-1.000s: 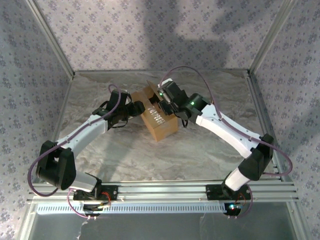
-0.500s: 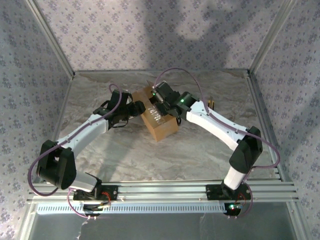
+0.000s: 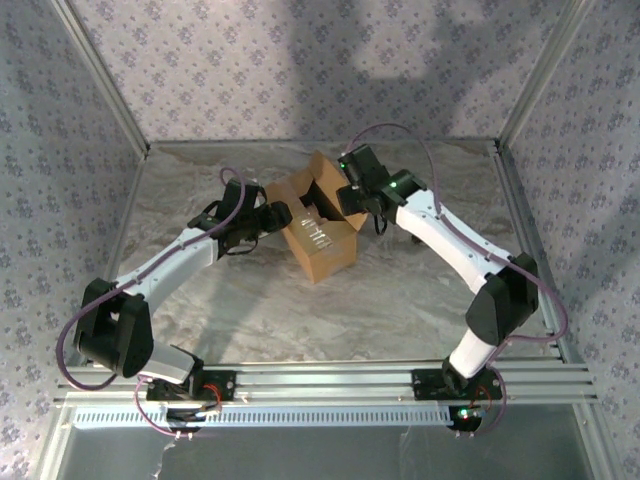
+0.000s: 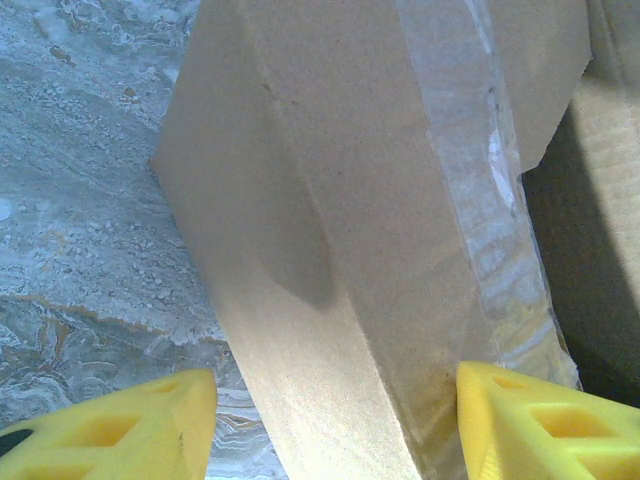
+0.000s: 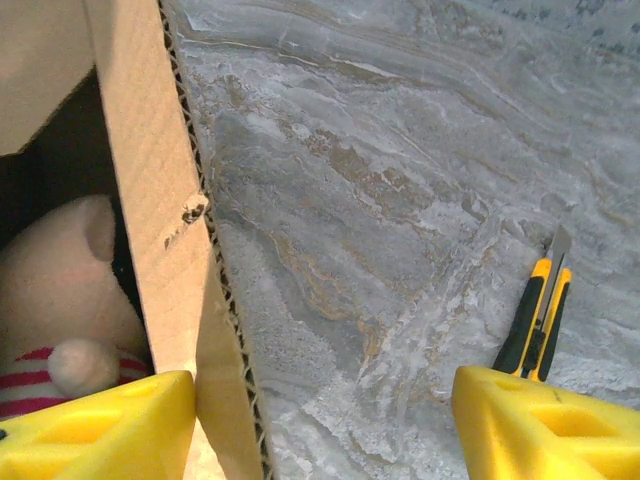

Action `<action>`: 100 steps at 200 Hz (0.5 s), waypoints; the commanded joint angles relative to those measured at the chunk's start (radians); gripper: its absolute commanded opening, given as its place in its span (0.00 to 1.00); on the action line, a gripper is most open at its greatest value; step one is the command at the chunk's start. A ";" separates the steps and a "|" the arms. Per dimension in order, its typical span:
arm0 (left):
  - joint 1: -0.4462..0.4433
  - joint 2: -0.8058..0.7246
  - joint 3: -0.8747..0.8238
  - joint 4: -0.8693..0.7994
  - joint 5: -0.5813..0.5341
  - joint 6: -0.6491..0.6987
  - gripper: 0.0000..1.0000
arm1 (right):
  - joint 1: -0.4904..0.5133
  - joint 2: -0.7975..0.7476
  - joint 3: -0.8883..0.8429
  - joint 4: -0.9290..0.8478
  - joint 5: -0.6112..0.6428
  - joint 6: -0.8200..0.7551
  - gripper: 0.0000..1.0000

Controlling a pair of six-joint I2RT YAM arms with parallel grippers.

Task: Unpack the express box

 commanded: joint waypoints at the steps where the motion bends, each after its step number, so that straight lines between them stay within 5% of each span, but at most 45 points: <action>1: -0.006 0.051 -0.031 -0.196 -0.040 0.029 0.63 | -0.048 -0.044 -0.029 0.014 -0.070 0.041 0.69; 45: -0.007 0.047 -0.019 -0.197 -0.033 0.043 0.63 | -0.124 -0.062 -0.107 0.068 -0.162 0.075 0.68; 100: -0.040 0.041 0.025 -0.210 -0.047 0.085 0.63 | -0.099 -0.039 -0.182 0.115 -0.172 0.109 0.66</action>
